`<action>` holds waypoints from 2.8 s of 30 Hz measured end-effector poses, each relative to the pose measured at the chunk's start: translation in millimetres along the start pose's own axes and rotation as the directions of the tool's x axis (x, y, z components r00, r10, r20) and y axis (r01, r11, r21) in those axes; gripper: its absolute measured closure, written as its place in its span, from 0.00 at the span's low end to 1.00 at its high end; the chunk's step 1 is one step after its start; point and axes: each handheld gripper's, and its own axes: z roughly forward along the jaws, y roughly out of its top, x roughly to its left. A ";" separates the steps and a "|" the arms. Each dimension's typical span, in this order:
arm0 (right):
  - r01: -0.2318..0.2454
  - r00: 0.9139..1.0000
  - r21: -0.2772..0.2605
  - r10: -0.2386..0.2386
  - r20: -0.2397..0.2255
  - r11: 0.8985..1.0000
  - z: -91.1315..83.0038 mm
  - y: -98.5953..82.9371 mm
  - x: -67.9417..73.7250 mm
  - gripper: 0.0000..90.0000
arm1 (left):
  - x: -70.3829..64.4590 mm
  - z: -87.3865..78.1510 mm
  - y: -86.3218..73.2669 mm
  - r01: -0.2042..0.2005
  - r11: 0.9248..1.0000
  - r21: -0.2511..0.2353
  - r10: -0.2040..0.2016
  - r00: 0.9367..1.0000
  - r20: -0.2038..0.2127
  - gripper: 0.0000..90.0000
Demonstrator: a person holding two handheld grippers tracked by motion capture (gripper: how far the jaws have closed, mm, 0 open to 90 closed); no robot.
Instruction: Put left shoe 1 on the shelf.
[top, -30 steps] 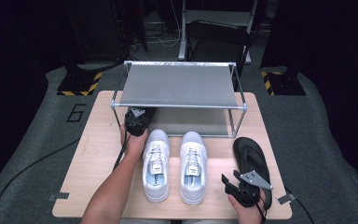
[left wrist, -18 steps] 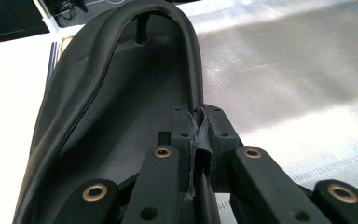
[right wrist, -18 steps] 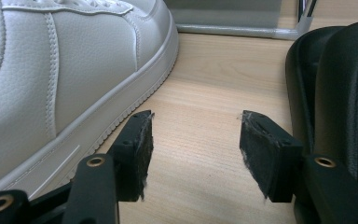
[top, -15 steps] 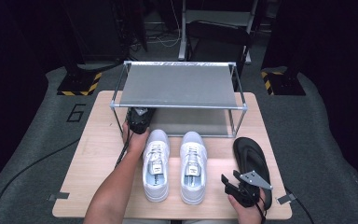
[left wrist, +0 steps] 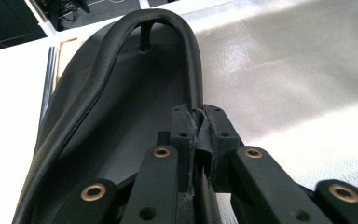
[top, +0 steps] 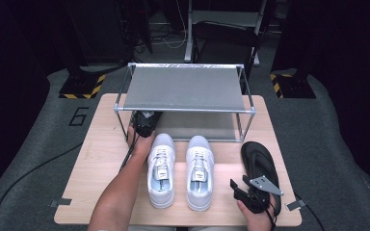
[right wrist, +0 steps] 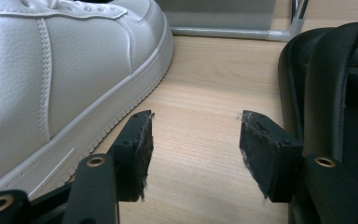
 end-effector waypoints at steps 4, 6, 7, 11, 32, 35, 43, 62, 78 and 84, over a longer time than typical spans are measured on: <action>0.007 1.000 0.002 -0.007 -0.004 1.000 1.0 -0.4 1.8 0.49 | -1.3 0.1 0.0 -0.037 0.999 -0.008 0.037 0.999 -0.015 0.89; 0.007 1.000 0.003 -0.007 -0.007 1.000 1.6 -0.5 2.5 0.49 | -0.6 -0.8 -0.1 -0.037 0.999 -0.009 0.037 0.999 -0.016 0.88; 0.008 1.000 0.004 -0.008 -0.007 1.000 1.9 -0.5 2.6 0.49 | 0.4 -1.6 0.1 -0.041 0.999 0.003 0.041 0.999 -0.013 0.87; 0.015 1.000 0.008 -0.015 -0.004 1.000 2.1 -1.0 3.2 0.49 | 1.4 -0.6 -1.4 -0.039 0.999 0.013 0.040 0.999 -0.006 0.75; 0.032 0.999 0.010 -0.032 -0.005 0.999 4.7 -0.3 8.2 0.49 | -3.2 -13.6 -7.4 -0.006 1.000 -0.028 0.005 0.999 -0.035 0.62; 0.037 0.999 0.010 -0.037 -0.007 0.999 4.4 -0.1 7.5 0.49 | -3.9 -19.6 -9.2 -0.012 0.999 -0.033 0.011 0.999 -0.030 0.62; 0.034 0.999 0.009 -0.034 -0.006 0.999 3.4 0.1 8.3 0.49 | 0.4 -34.8 -11.7 -0.051 0.997 -0.059 0.050 0.999 -0.018 0.62; 0.043 0.999 0.016 -0.043 -0.015 0.999 6.1 -0.2 10.3 0.49 | -3.8 -69.0 -24.2 -0.077 0.993 -0.094 0.079 0.997 0.017 0.61; 0.040 0.999 0.021 -0.040 -0.006 0.999 5.5 -0.8 9.4 0.49 | -2.9 -87.3 -33.1 -0.087 0.990 -0.106 0.093 0.994 0.050 0.61; 0.046 0.999 0.023 -0.046 -0.005 0.999 5.3 -0.8 10.0 0.49 | -3.0 -95.4 -33.5 -0.078 0.989 -0.129 0.087 0.994 0.067 0.60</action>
